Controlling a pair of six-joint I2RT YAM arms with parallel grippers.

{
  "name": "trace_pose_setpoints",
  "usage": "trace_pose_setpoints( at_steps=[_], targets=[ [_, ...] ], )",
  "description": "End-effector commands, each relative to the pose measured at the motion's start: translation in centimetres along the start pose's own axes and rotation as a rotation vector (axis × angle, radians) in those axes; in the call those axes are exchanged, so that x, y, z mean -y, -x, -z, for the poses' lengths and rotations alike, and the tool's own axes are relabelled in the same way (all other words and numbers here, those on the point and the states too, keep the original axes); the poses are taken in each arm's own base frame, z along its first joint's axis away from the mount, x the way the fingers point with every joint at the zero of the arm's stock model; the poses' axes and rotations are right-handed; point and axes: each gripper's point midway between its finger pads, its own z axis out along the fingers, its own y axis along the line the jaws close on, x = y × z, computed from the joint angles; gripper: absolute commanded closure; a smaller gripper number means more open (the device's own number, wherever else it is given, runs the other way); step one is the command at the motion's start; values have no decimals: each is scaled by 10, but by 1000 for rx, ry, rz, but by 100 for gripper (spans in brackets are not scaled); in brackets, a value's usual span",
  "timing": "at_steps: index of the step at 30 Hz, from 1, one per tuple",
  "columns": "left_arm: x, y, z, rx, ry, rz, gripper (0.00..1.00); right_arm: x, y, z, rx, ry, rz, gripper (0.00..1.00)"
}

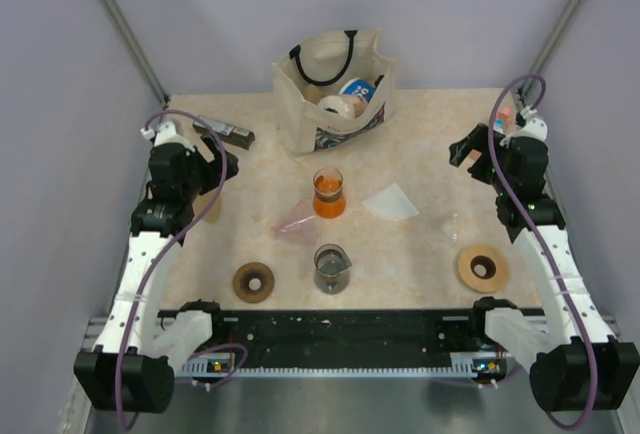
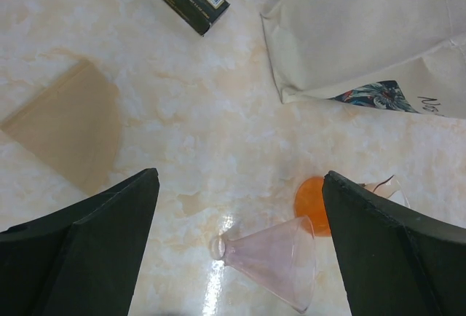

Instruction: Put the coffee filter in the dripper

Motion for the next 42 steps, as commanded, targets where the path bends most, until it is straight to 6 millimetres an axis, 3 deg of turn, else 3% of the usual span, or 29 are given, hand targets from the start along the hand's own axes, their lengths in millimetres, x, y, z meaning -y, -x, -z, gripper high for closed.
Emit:
trace_pose_setpoints(
  at_steps=[1,15,18,22,24,28,35,38,42],
  targets=[
    [4,16,9,49,2,-5,1,6,21,5,102,-33,1,1],
    [-6,-13,-2,-75,41,26,1,0,5,-6,25,18,40,1],
    [-22,-31,-7,-153,136,51,1,3,-3,-11,-28,-2,44,1],
    [-53,-69,-6,-284,293,89,1,-2,-15,-18,-49,47,11,1],
    [-58,-94,-2,-389,307,104,2,-3,-19,-19,-55,58,3,1],
    [-61,-148,12,-596,333,183,6,2,-22,-22,-57,38,-6,1],
    [-75,-224,61,-811,464,223,9,-1,-29,-26,-86,54,-14,1],
    [-80,-239,84,-843,557,213,11,-2,-31,-27,-98,60,-18,1],
    [-93,-239,104,-811,680,201,12,-3,-34,-28,-109,69,-21,1]
  ],
)
